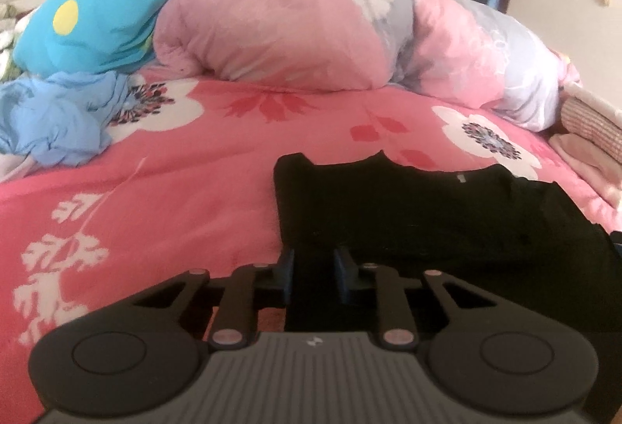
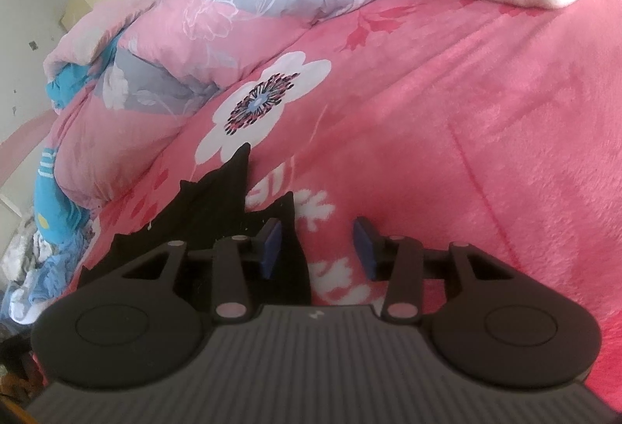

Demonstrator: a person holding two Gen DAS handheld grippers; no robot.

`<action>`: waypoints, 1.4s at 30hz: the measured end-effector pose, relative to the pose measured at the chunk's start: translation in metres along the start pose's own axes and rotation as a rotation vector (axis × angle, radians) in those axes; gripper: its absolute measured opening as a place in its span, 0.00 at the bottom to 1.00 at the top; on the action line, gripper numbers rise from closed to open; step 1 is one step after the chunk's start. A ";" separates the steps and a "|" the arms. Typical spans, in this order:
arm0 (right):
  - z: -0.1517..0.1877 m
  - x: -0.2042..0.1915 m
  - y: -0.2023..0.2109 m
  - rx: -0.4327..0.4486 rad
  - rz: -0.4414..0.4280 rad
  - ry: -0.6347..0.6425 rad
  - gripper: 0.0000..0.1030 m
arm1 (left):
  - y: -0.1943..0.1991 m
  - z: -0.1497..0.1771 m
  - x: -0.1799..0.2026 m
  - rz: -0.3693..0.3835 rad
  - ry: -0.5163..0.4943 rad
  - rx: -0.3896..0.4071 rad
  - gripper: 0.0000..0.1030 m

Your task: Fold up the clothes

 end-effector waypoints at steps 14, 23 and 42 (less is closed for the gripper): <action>0.001 0.003 0.000 0.014 -0.013 -0.028 0.39 | 0.008 0.001 0.026 0.012 -0.150 0.038 0.21; 0.002 0.003 0.000 0.017 -0.014 -0.031 0.40 | -0.006 0.005 0.023 0.049 -0.139 -0.018 0.21; 0.003 0.003 0.001 0.022 -0.021 -0.035 0.42 | -0.031 -0.008 -0.004 0.071 0.017 -0.040 0.12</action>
Point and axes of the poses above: each gripper's, at about its wrist camera, not at the fingertips, and y roughly against the way its jaws point, x to its right, z to its underside, the point moved 2 cm from there along -y, roughly the way its jaws point, and after that the axes turned 6 degrees about x, right-handed, at the moved point
